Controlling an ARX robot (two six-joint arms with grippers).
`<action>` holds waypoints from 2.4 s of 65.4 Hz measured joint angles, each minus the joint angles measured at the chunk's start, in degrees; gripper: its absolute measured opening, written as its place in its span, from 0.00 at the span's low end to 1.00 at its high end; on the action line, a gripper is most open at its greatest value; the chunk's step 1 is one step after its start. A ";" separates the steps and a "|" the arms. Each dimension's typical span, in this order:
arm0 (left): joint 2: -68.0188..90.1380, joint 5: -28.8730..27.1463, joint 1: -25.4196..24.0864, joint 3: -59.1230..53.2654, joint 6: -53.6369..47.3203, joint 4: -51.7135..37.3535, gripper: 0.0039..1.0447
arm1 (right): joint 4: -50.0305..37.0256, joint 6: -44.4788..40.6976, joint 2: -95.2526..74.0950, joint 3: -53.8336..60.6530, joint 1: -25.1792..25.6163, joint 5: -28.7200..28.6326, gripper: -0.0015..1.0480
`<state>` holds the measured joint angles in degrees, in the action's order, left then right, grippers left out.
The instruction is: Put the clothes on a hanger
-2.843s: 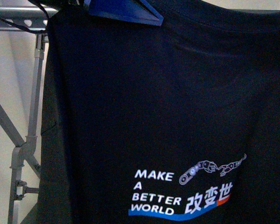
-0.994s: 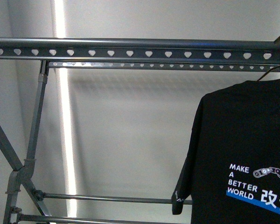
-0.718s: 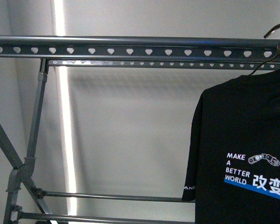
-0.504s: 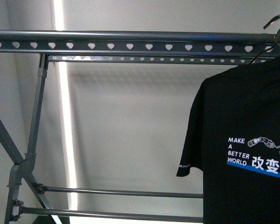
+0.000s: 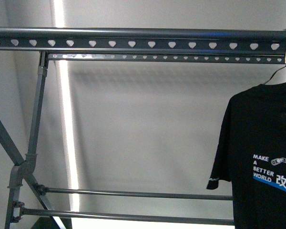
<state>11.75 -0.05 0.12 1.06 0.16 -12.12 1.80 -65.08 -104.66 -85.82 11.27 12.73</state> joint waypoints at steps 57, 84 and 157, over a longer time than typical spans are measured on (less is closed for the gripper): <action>-11.52 0.02 0.00 0.02 0.00 11.89 0.03 | -12.20 65.75 56.57 43.43 0.68 -25.94 0.82; -11.54 0.02 0.00 0.00 0.00 11.89 0.03 | -18.56 65.29 69.22 66.93 -5.46 -18.34 0.12; -11.54 0.02 0.00 0.00 0.00 11.89 0.03 | -14.38 65.09 91.95 85.24 -11.06 -12.85 0.02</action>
<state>0.21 -0.03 0.12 1.06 0.16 -0.23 -12.58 0.01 -12.71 -0.58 0.21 -0.12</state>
